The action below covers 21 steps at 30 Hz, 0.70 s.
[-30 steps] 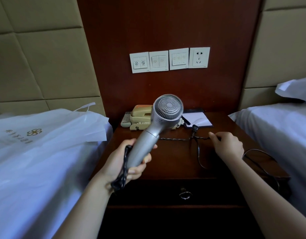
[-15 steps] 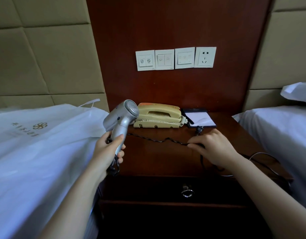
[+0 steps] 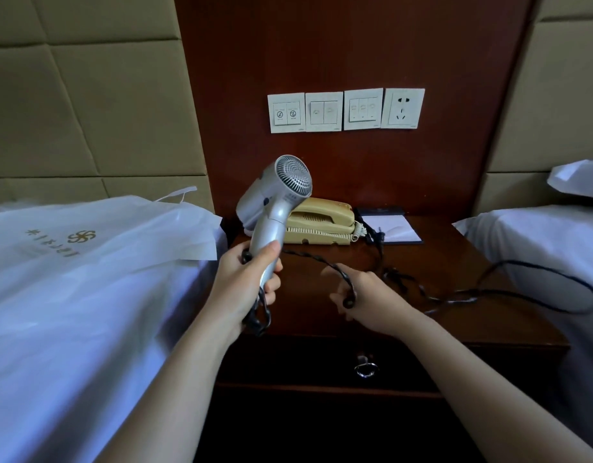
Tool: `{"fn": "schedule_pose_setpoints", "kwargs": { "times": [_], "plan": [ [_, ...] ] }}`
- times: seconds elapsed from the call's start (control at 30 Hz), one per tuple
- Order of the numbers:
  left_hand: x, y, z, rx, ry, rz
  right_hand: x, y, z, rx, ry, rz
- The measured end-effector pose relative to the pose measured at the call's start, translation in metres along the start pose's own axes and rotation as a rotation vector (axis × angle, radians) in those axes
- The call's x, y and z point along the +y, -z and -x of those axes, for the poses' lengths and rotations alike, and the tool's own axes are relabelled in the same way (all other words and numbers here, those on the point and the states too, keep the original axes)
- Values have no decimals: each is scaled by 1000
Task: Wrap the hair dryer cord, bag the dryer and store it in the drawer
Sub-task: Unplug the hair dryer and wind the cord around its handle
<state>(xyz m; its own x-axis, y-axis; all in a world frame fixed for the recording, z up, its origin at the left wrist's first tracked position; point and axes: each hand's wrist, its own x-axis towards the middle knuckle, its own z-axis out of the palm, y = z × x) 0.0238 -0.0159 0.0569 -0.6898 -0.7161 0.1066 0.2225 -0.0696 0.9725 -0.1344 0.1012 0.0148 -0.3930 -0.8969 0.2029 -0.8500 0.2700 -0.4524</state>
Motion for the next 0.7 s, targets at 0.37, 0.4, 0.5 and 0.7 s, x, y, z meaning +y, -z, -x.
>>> {"fn": "schedule_pose_setpoints", "kwargs": {
  "times": [0.37, 0.4, 0.5, 0.7],
  "plan": [
    [-21, 41, -19, 172, -178, -702, -27, 33, 5, 517, 317, 96],
    [-22, 38, -21, 166, -194, -737, -31, 38, 6, 577, 349, 144],
    [-22, 27, -23, 181, -223, -833, -47, 42, 9, 649, 460, 258],
    [-24, 10, -21, 183, -77, -1107, -74, 16, 8, 571, 657, 401]
  ]
}}
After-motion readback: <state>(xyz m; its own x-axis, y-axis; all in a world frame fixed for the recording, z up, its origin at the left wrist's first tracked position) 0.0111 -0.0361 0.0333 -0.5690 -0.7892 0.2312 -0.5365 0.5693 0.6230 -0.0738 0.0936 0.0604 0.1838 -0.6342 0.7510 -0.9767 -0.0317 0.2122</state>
